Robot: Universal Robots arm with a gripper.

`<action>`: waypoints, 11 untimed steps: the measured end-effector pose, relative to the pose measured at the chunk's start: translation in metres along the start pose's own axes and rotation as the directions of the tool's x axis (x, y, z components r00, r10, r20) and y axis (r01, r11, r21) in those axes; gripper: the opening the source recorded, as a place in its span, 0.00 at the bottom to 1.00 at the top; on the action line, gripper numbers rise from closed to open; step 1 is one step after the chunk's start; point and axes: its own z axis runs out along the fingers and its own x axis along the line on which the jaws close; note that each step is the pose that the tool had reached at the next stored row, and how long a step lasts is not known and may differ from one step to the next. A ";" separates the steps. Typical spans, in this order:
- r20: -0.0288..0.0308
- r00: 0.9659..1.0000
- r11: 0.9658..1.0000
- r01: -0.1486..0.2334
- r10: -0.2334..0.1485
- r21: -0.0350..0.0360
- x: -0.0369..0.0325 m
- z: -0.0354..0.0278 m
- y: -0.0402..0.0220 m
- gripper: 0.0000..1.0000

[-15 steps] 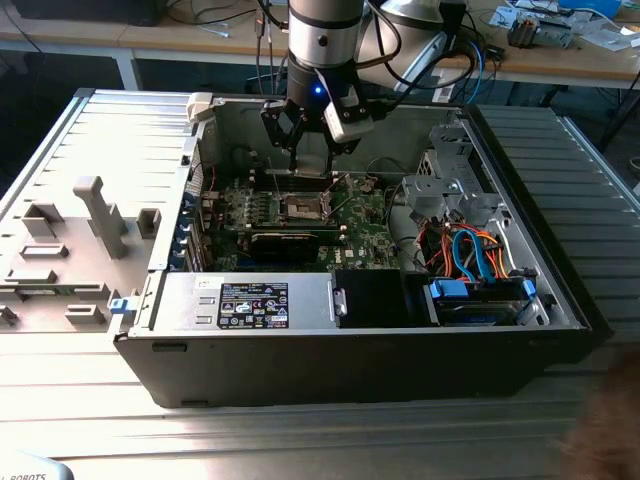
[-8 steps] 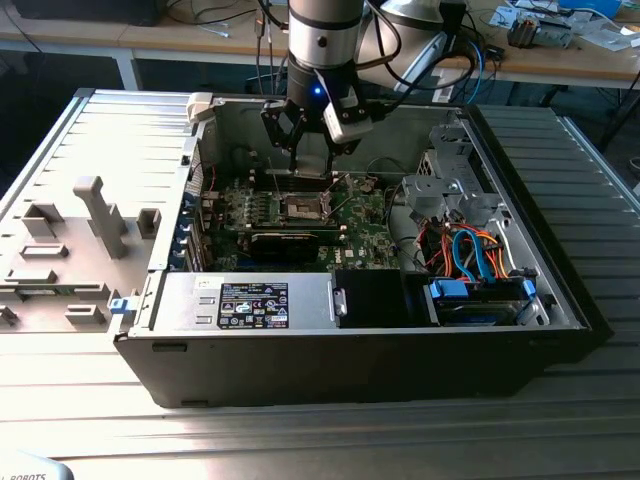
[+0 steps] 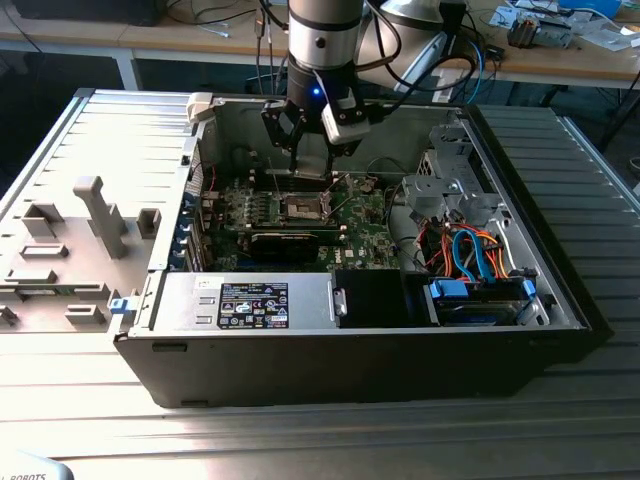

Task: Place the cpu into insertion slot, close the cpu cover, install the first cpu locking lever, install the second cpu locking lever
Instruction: 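Place the cpu into insertion slot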

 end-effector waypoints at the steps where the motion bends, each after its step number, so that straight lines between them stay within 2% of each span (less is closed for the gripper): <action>1: 0.001 1.000 1.000 -0.007 0.007 0.000 0.0000 0.0003 0.0000 0.55; 11: 0.004 0.999 0.999 -0.050 0.050 -0.001 0.0000 0.0020 -0.0002 0.55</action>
